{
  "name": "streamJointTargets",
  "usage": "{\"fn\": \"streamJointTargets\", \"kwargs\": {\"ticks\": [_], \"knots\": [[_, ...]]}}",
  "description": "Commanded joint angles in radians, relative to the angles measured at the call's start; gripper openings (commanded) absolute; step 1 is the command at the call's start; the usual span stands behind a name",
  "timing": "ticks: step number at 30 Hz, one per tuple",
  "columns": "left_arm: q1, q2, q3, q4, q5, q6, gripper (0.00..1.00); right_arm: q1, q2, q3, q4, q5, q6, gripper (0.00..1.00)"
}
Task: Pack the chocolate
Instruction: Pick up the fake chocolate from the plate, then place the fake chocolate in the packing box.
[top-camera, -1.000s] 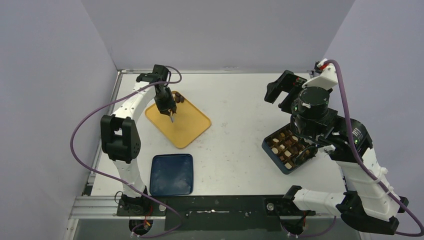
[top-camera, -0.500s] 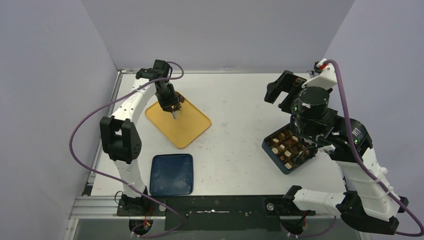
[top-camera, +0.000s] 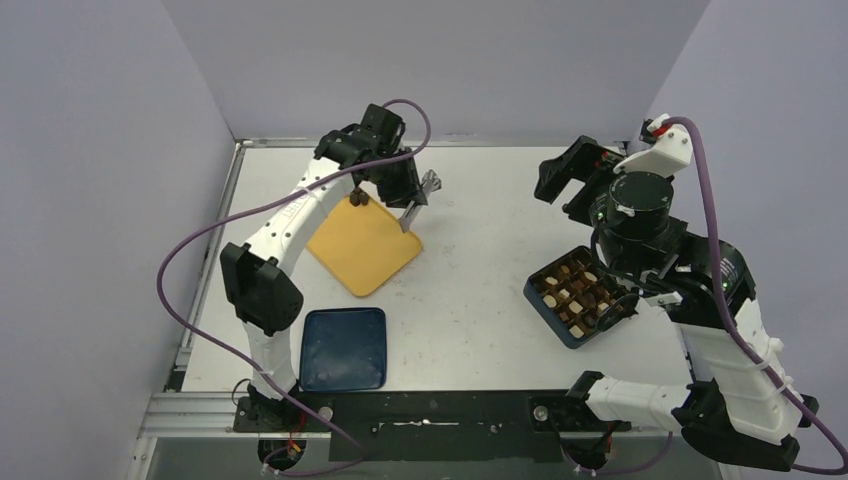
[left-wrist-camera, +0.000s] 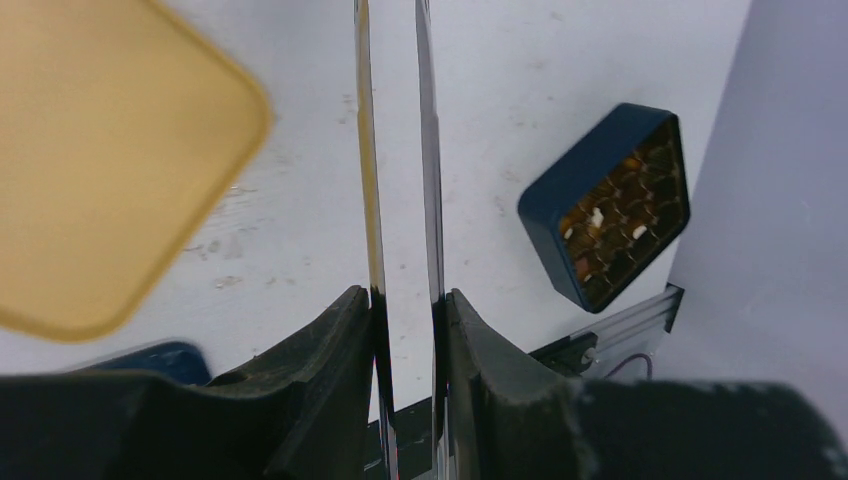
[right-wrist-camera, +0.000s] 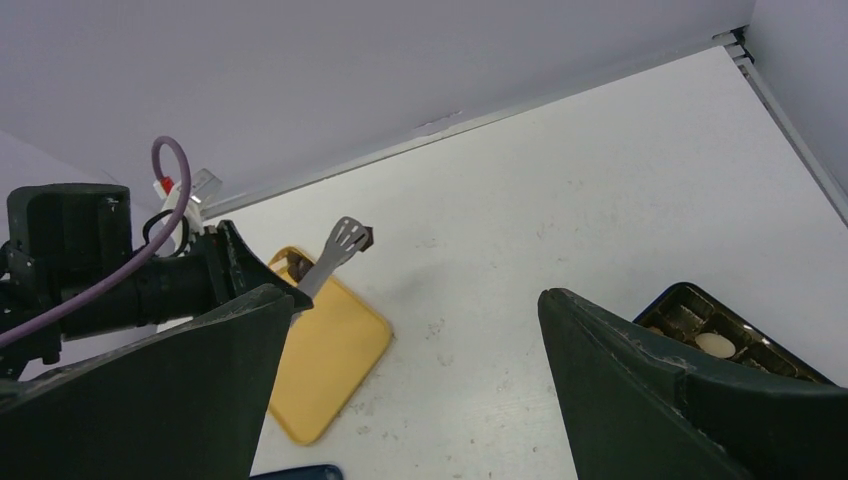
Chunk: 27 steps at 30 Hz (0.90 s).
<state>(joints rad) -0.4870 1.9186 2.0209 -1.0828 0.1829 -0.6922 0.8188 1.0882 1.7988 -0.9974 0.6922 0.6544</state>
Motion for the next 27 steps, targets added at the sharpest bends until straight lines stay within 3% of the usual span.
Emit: {"fn": "streamJointTargets", "kwargs": {"ticks": [1, 7, 13, 27], "knots": [[-0.077, 0.031, 0.073, 0.14, 0.062, -0.08, 0.26, -0.004, -0.015, 0.055, -0.014, 0.016, 0.013, 1.0], [-0.211, 0.095, 0.094, 0.286, 0.125, -0.148, 0.26, -0.004, -0.033, 0.089, -0.071, 0.029, 0.025, 1.0], [-0.34, 0.211, 0.207, 0.378, 0.158, -0.194, 0.26, -0.004, -0.039, 0.118, -0.114, 0.039, 0.033, 1.0], [-0.463, 0.377, 0.309, 0.518, 0.221, -0.243, 0.26, -0.002, -0.057, 0.113, -0.139, 0.057, 0.048, 1.0]]}}
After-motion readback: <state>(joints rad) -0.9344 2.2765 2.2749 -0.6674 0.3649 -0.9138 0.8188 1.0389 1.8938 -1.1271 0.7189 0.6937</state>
